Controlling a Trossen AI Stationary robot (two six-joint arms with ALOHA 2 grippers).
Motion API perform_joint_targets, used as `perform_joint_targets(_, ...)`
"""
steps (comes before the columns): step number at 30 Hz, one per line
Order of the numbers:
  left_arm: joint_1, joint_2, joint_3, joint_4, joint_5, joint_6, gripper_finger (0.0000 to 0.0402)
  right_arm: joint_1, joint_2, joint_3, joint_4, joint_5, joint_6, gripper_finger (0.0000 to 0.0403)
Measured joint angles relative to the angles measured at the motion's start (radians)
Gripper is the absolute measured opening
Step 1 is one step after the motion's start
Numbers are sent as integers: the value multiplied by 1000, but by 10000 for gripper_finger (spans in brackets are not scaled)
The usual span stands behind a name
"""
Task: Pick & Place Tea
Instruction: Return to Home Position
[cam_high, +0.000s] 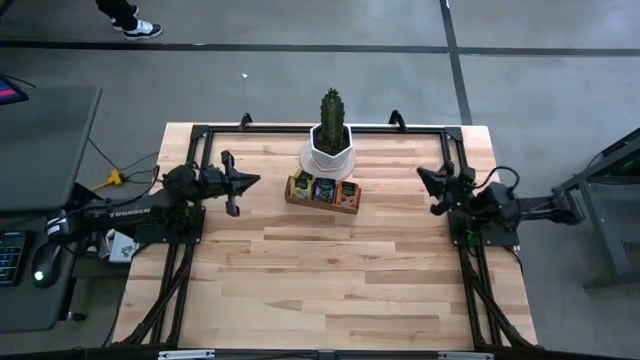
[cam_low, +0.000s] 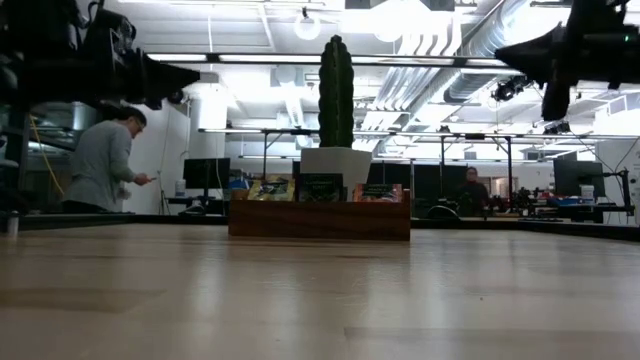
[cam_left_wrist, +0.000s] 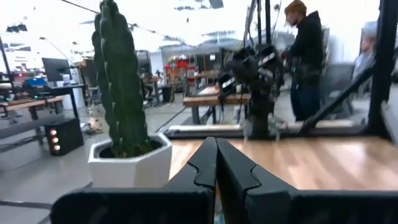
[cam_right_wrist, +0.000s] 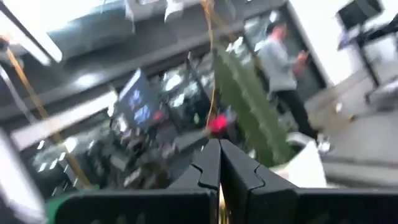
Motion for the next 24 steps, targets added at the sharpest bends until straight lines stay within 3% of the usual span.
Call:
perform_joint_targets(3,17,1,0,-38,10,56,0,-24,0,0,-132,-62,65,0)
perform_joint_targets(8,21,0,0,-127,22,130,0,-28,0,0,-328,-65,184,0)
perform_joint_targets(11,21,0,-1,-224,95,177,0,-28,-1,0,-366,-67,184,0)
perform_joint_targets(13,21,1,-1,-263,91,177,0,-29,-10,0,-385,-68,180,0)
perform_joint_targets(24,21,-92,-1,-188,63,232,0,-29,-83,8,-426,-90,97,0)
